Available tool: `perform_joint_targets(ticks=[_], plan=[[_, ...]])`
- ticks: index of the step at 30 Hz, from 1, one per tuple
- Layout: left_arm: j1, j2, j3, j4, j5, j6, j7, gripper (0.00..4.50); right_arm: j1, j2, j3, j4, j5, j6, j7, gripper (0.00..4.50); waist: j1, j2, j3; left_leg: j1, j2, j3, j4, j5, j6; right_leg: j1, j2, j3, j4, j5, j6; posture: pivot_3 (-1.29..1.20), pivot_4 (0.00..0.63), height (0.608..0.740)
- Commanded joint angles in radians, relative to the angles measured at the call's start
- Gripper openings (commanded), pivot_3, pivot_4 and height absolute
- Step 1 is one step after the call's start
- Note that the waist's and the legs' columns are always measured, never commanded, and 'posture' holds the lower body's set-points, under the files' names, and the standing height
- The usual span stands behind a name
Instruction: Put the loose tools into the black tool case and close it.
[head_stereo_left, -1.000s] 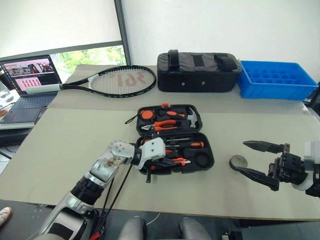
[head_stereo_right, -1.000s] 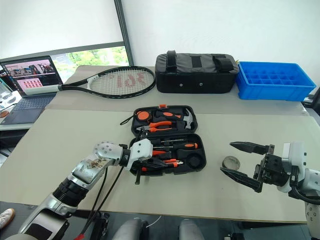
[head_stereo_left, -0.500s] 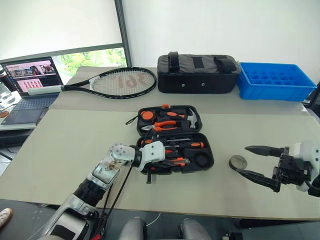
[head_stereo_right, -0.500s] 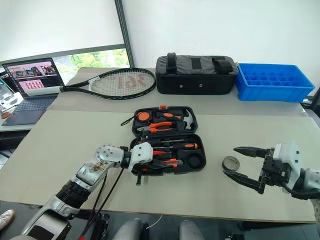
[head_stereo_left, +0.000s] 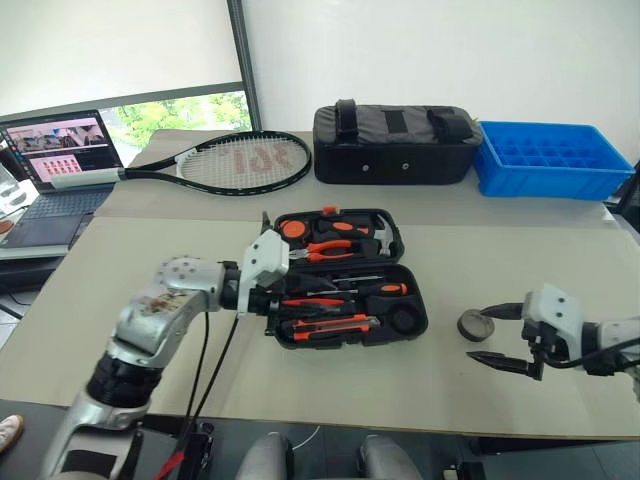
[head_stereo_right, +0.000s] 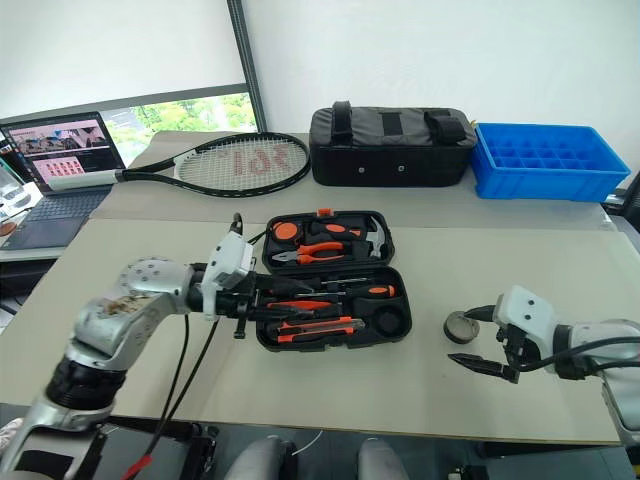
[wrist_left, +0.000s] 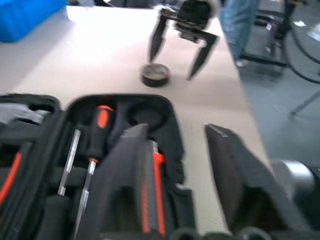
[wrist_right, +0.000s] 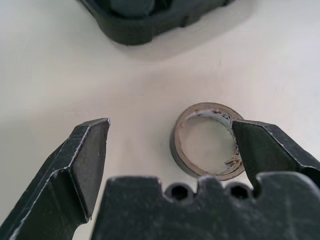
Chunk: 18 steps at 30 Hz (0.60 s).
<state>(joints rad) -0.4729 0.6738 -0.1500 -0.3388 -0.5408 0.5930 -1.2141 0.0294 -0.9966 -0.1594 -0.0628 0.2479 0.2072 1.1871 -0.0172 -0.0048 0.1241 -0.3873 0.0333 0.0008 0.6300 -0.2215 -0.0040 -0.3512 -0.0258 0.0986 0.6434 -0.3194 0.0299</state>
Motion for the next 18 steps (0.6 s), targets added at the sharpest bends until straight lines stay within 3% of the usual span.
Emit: perform_joint_targets(ticks=[1,3,10,18], plan=[[-0.048,0.06,0.054,-0.041,-0.061,0.046,-0.033,3.79,-0.054,-0.024,0.043,0.025,-0.038,-0.026,0.015,3.36,0.0,0.0,0.0,0.0,0.0,0.0,0.0,0.0,0.0,0.0,0.0,0.0,0.0,0.0,0.0,0.0,0.15,0.707],[-0.058,0.083,0.063,-0.046,-0.078,0.061,-0.041,4.49,-0.073,-0.022,0.061,0.047,-0.055,-0.039,0.016,2.69,0.0,0.0,0.0,0.0,0.0,0.0,0.0,0.0,0.0,0.0,0.0,0.0,0.0,0.0,0.0,0.0,0.15,0.707],[-0.036,0.161,0.061,-0.078,-0.063,0.051,-0.071,4.5,-0.113,-0.011,0.094,0.099,-0.075,-0.081,0.02,0.22,0.0,0.0,0.0,0.0,0.0,0.0,-0.001,0.0,0.0,-0.001,0.0,0.0,-0.001,0.0,-0.001,0.0,0.15,0.707],[-0.002,0.205,0.092,-0.117,-0.086,0.065,-0.069,4.5,-0.187,-0.007,0.091,0.084,-0.046,-0.083,0.029,0.09,-0.003,0.0,0.001,0.0,0.0,0.0,0.0,0.0,0.0,-0.001,0.0,0.0,0.0,0.0,-0.001,0.0,0.15,0.707]])
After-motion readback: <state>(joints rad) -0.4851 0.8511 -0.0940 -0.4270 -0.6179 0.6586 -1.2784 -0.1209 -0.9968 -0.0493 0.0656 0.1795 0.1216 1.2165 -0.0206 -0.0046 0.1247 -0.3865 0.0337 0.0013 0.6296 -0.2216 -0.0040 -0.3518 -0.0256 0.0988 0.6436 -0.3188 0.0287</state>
